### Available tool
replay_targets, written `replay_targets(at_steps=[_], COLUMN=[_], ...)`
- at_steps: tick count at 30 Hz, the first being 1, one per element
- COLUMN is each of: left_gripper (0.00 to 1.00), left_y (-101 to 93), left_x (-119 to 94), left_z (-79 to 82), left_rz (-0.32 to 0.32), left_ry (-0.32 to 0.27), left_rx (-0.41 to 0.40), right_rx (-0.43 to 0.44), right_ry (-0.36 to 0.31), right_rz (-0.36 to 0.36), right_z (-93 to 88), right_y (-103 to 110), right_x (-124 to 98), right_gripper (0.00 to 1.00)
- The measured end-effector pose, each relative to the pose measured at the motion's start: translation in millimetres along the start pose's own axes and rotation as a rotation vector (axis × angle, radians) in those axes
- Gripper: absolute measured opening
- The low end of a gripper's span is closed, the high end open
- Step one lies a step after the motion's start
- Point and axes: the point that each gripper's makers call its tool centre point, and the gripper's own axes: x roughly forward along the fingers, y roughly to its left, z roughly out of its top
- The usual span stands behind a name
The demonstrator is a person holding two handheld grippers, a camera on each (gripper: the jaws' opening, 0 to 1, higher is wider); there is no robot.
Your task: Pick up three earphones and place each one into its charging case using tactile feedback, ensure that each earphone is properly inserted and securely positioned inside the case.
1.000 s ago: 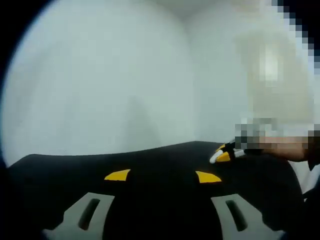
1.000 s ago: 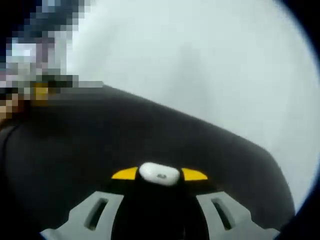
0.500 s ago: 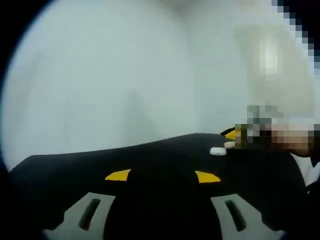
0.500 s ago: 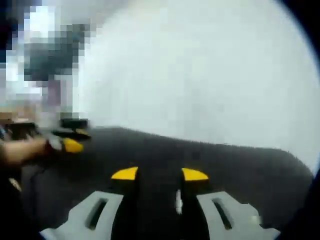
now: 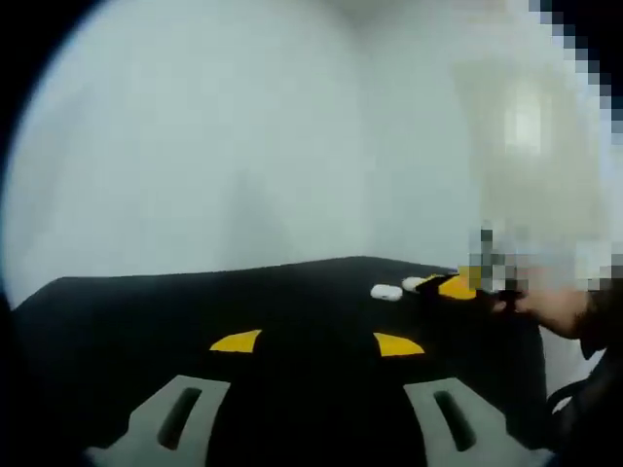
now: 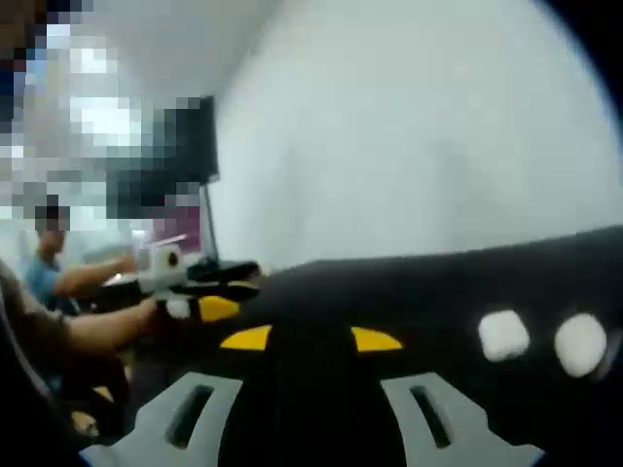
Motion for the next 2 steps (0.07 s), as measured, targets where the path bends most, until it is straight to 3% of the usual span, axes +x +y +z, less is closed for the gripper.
replay_targets(at_steps=[2], left_gripper=[0.40], left_y=[-2.6], left_x=[-7.3], left_z=[-0.3], left_rz=[-0.004], left_ry=[-0.008], left_rx=[-0.012], right_rx=[0.006], right_ry=[0.005], right_rz=[0.001], right_z=[-1.9], right_y=[1.9], right_x=[-3.7], right_gripper=[0.31])
